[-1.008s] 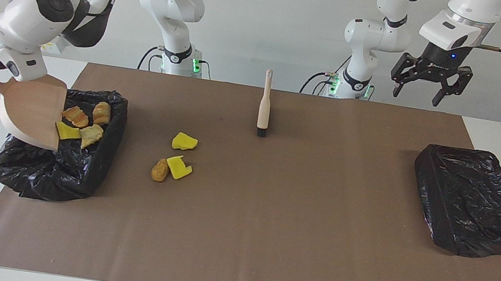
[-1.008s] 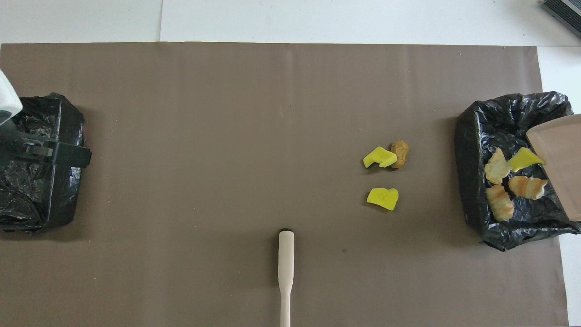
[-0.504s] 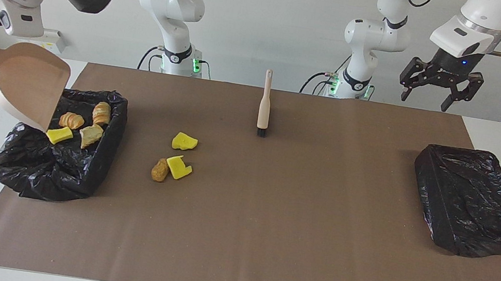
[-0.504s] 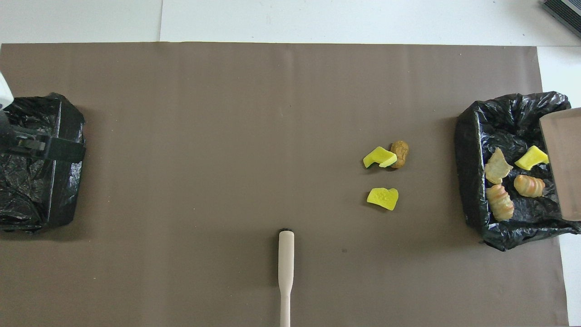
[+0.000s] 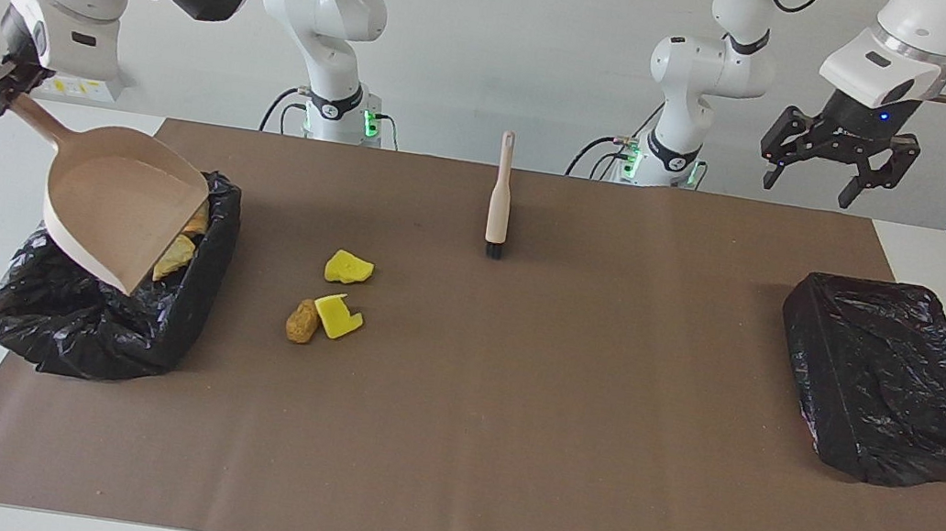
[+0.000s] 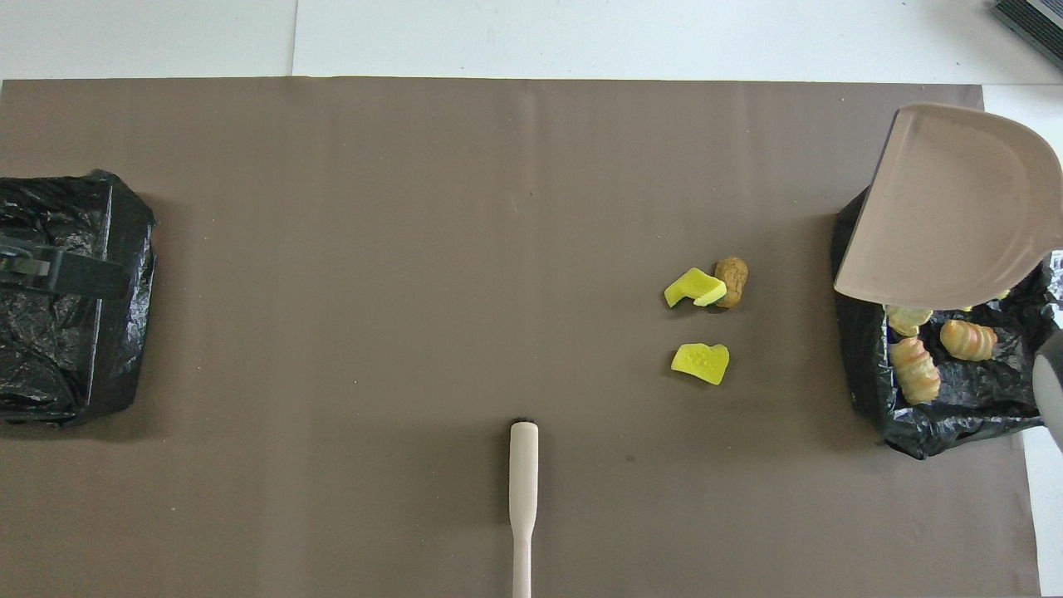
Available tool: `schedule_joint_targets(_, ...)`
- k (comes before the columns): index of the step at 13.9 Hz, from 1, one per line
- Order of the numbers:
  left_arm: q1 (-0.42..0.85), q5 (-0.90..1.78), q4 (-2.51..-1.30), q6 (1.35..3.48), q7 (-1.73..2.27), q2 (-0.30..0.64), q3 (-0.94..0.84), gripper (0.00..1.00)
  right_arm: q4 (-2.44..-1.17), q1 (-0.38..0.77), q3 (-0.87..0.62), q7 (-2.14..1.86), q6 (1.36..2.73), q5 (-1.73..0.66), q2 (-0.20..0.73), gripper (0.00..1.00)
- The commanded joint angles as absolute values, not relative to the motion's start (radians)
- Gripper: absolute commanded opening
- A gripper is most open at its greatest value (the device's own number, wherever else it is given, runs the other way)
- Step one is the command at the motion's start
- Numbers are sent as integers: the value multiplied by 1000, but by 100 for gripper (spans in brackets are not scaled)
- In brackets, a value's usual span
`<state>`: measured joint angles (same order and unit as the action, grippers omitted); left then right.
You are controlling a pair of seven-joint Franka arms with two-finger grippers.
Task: Sweep and dump trash in bin
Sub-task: 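Carry the empty dustpan back to the table center with the right gripper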
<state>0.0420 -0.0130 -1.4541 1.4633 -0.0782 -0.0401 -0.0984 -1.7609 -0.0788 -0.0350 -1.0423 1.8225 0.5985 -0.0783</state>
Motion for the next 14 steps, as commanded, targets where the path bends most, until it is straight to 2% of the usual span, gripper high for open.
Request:
schedule_joint_targets(1,28,-25,-1443,1437,-87,-44,-104,100,-1756,-8,-49,-811,1789,520,-58,0)
schedule_joint_targets(7,28,-25,-1443,1437,-87,-46,-101,100,-1759,242,-51,-124,1755,364,70,0)
schedule_joint_targets(9,28,-25,-1443,1437,-87,-46,-101,100,-1747,346,-51,143,1775,286,141,0)
schedule_joint_targets(11,26,-25,-1443,1437,-87,-46,-101,100,-1714,402,-51,314,1785,186,199,0)
schedule_joint_targets(14,28,-25,-1443,1437,-87,-46,-101,100,-1669,466,-51,593,1888,49,302,0)
